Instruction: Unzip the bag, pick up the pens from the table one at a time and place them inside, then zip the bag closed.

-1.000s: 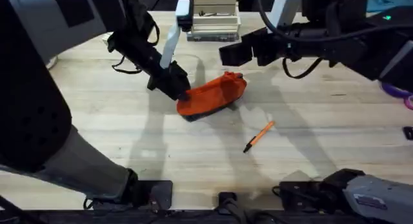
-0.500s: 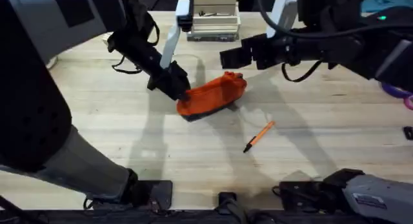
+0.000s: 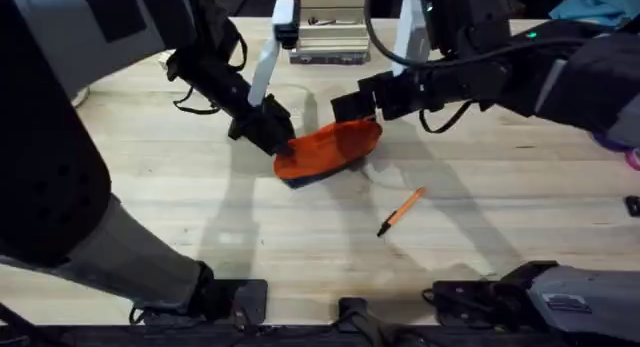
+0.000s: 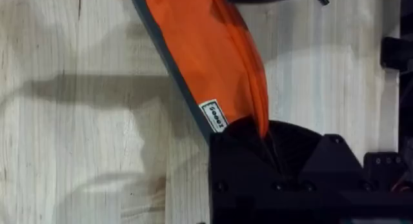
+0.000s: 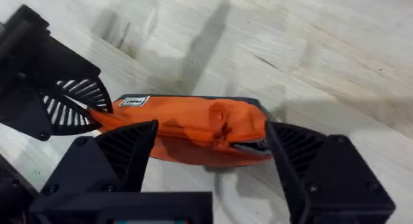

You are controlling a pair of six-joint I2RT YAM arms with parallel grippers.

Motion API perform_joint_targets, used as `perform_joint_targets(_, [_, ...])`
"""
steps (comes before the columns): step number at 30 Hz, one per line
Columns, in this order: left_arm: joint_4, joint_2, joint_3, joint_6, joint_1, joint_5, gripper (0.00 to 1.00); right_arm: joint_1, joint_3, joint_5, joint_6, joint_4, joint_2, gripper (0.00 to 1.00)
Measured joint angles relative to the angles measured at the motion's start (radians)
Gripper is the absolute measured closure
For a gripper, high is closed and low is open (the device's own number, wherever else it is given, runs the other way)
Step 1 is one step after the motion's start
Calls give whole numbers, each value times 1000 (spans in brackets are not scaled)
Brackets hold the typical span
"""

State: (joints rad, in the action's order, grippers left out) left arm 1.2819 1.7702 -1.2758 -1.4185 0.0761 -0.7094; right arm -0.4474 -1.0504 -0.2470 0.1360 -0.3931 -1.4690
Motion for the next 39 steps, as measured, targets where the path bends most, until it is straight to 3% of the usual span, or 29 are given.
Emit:
perform_joint_targets(9, [0,0,0,0,0,0,958,-21,0,0,3,25,-25,7])
perform_joint_targets(14, [0,0,0,0,0,0,958,-22,0,0,3,34,-25,64])
perform_joint_targets(19, [0,0,0,0,0,0,958,-22,0,0,6,35,-26,202])
perform_joint_targets(25, [0,0,0,0,0,0,958,-30,0,0,7,34,-58,289])
perform_joint_targets(39, [1,0,0,0,0,6,958,-33,0,41,6,20,-76,785])
